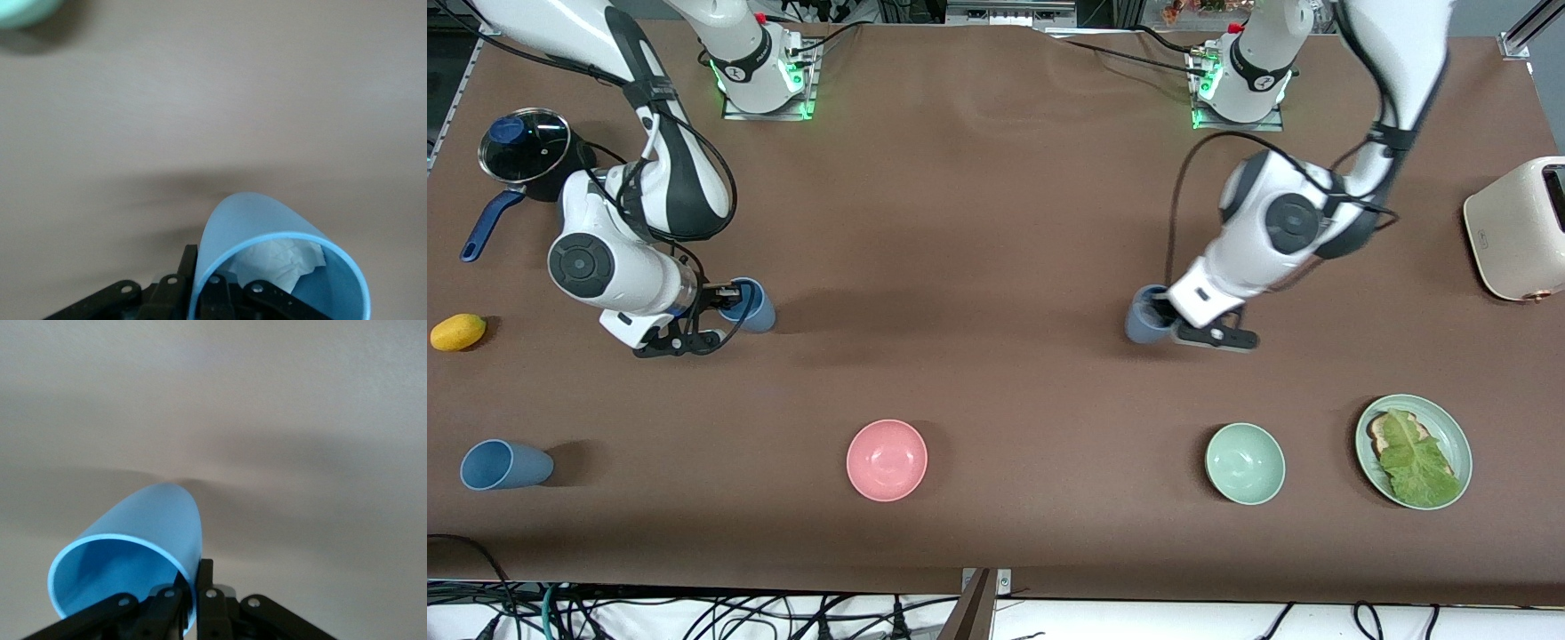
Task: Stack blue cups with both arms
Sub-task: 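Carry the cups toward each other and set the left cup down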
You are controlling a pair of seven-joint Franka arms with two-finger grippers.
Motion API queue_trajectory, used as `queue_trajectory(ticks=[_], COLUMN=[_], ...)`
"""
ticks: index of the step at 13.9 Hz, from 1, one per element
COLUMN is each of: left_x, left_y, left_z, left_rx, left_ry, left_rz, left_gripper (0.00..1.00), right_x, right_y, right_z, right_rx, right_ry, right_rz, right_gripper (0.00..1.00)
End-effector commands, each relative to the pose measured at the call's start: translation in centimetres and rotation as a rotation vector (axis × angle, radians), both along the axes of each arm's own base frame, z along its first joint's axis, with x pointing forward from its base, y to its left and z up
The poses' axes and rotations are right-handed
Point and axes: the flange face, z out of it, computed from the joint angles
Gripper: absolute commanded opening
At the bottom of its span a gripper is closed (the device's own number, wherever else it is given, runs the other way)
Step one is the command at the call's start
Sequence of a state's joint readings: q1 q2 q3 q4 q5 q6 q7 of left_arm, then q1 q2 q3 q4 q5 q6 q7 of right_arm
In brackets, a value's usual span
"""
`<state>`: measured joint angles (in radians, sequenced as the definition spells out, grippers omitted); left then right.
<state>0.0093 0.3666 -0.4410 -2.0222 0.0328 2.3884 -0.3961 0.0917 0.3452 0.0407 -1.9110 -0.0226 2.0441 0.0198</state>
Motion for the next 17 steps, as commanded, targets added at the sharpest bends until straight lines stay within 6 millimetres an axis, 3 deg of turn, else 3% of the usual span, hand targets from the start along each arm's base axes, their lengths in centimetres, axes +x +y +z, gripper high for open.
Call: queue_trajectory(ticks=[1, 3, 5, 6, 7, 8, 11, 13, 17], left_x=[-0.3, -0.4, 0.0, 0.1, 0.2, 0.2, 0.2, 0.8, 2.9], left_y=[-6.0, -8.4, -9.1, -9.1, -9.1, -9.0, -8.6, -8.0, -4.3], left_z=[-1.1, -1.9, -2.4, -2.1, -1.8, -1.3, 3.0, 7.9, 15.5], left_rx=[-0.018, -0.024, -0.034, -0.035, -0.036, -0.037, 0.010, 0.072, 0.141], left_ry=[0.044, 0.052, 0.055, 0.050, 0.045, 0.038, 0.056, 0.115, 0.187], left_rz=[0.081, 0.083, 0.078, 0.072, 0.075, 0.078, 0.056, 0.035, -0.002], left_gripper=[0.00, 0.00, 0.03, 0.16, 0.44, 0.99, 1.00, 1.00, 1.00], right_x=[1.4, 1.9, 1.9, 1.9, 1.8, 1.7, 1.2, 0.3, -1.6], right_y=[1.9, 4.2, 8.3, 10.0, 11.9, 13.3, 17.8, 21.8, 30.3], right_z=[2.3, 3.1, 4.2, 4.3, 4.9, 5.1, 5.7, 6.4, 8.4], right_rx=[0.033, 0.014, -0.009, -0.018, 0.001, 0.020, 0.020, 0.029, 0.055], right_ry=[0.009, 0.020, 0.017, 0.022, 0.026, 0.032, 0.027, 0.037, 0.030], right_rz=[-0.055, -0.100, -0.148, -0.174, -0.208, -0.240, -0.318, -0.381, -0.510], right_gripper=[0.00, 0.00, 0.00, 0.00, 0.00, 0.00, 0.00, 0.00, 0.00])
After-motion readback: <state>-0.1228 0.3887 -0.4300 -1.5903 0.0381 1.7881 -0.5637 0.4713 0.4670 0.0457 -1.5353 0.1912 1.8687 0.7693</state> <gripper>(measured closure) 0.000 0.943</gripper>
